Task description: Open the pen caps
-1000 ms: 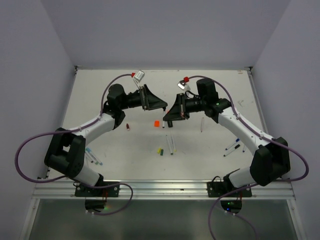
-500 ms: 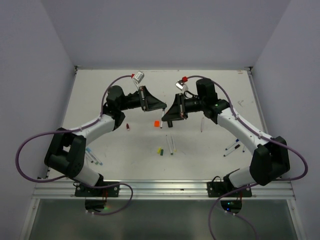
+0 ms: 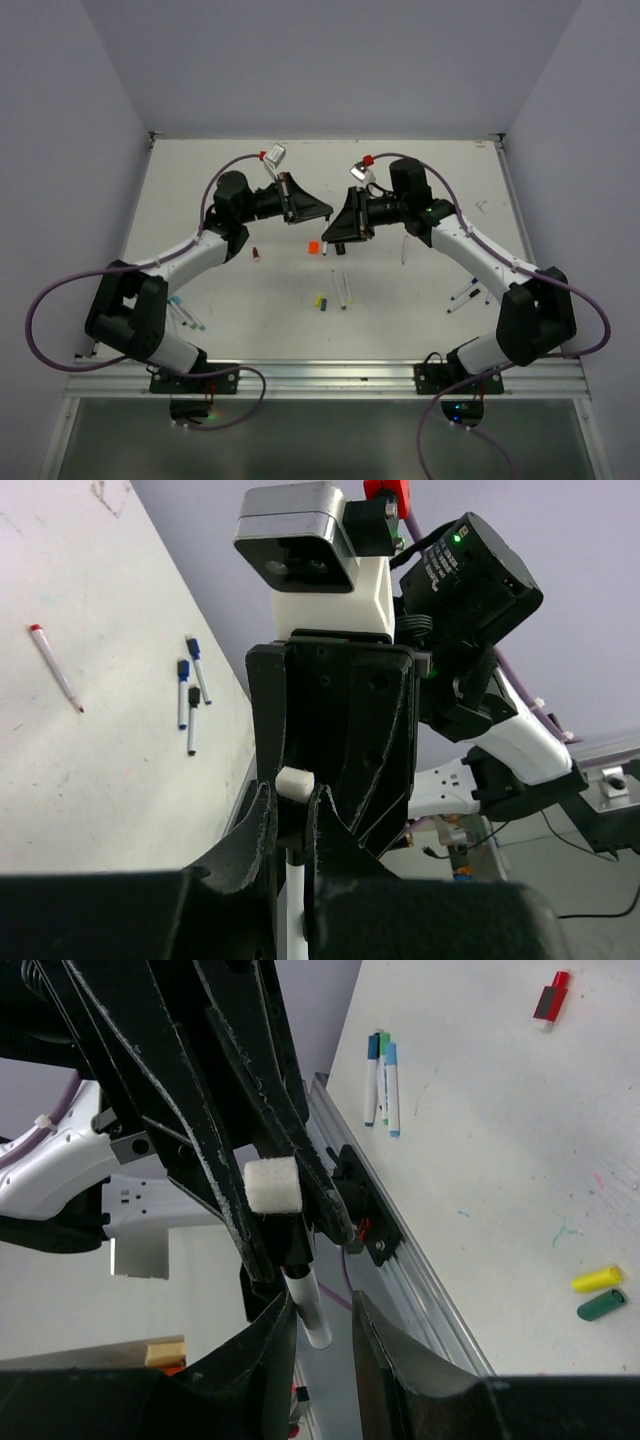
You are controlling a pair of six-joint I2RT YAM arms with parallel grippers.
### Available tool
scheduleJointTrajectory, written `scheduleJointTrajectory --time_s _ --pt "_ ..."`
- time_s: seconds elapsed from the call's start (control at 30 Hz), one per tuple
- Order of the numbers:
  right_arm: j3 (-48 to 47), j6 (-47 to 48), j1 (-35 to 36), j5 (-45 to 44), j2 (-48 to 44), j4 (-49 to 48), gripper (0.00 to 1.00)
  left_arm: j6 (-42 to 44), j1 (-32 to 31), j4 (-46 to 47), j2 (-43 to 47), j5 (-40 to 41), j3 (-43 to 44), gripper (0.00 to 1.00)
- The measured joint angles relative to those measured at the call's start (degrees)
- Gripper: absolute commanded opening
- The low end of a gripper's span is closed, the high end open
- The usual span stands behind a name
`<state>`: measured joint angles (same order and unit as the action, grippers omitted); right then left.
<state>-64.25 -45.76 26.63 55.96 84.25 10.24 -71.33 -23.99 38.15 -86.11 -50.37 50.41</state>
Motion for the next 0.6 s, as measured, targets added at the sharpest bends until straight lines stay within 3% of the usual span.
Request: scheduleJointTrajectory --time_s 0.03,0.17,0.37,0.6 --pt "0.0 0.0 0.0 -0.1 0.3 0.0 0.28 0.6 0.0 -1.3 0.3 0.7 0.1 0.00" --pt "-0.6 0.6 0.5 -0.5 1.5 0.0 0.00 3.0 -0.1 -7.6 0.8 3.6 0.7 0.00" --pt "-5.5 5.4 2.8 -9.6 3.6 8.9 0.00 7.7 -0.1 -23.9 0.9 9.0 5.9 0.00" --pt "-13.8 14.2 9.4 -34.9 4.2 22.5 0.00 17.5 -1.3 -56.0 -6.7 22.4 27.8 0.00"
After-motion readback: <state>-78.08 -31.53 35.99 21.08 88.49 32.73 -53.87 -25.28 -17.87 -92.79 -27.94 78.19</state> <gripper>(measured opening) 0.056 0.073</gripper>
